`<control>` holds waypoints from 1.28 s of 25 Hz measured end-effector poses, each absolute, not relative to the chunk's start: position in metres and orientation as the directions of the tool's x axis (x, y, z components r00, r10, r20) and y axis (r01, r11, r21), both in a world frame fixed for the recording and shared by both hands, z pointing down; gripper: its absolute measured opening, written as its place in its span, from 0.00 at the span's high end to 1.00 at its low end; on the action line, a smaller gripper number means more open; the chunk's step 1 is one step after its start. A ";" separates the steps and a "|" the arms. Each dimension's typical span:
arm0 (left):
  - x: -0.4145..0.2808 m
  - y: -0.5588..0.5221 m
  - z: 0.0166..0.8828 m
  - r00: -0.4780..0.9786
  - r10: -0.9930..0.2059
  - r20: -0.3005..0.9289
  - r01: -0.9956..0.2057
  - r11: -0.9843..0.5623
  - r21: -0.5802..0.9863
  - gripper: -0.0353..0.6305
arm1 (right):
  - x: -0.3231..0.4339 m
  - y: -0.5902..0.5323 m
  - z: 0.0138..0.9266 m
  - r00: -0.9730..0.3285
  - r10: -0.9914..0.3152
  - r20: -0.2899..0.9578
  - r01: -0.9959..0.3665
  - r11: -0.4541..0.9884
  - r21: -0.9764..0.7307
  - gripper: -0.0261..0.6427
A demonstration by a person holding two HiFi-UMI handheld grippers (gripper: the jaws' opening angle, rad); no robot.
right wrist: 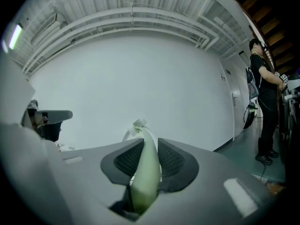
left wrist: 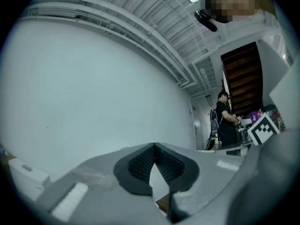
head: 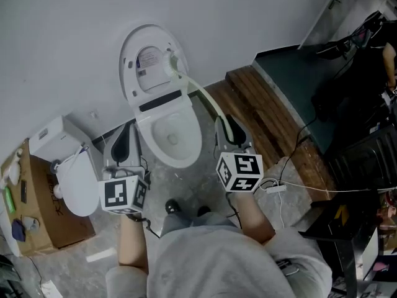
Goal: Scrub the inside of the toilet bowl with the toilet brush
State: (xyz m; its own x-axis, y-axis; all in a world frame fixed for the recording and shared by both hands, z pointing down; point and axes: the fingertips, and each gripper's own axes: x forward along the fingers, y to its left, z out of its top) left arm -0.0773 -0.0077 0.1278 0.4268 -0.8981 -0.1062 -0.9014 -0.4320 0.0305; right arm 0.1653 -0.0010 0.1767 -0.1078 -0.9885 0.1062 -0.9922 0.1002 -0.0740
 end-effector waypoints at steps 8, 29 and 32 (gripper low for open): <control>-0.065 0.019 0.124 0.389 -0.915 -0.111 -0.919 -0.393 0.018 0.94 | 0.179 0.016 0.156 -0.138 -0.989 0.050 -0.989 0.136 -0.057 0.83; -0.046 0.055 0.123 0.351 -0.931 -0.102 -0.935 -0.354 0.006 0.94 | 0.183 0.045 0.141 -0.205 -0.979 -0.001 -0.979 0.205 -0.006 0.83; -0.047 0.059 0.121 0.348 -0.932 -0.104 -0.937 -0.350 0.002 0.94 | 0.181 0.049 0.139 -0.212 -0.977 -0.008 -0.977 0.212 -0.007 0.83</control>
State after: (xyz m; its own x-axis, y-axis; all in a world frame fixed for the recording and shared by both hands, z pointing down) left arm -0.0465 0.0594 0.1213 0.3482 -0.9316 -0.1045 -0.9366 -0.3503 0.0024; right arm 0.1811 0.0489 0.1391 -0.2118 -0.9773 -0.0075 -0.9773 0.2119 -0.0071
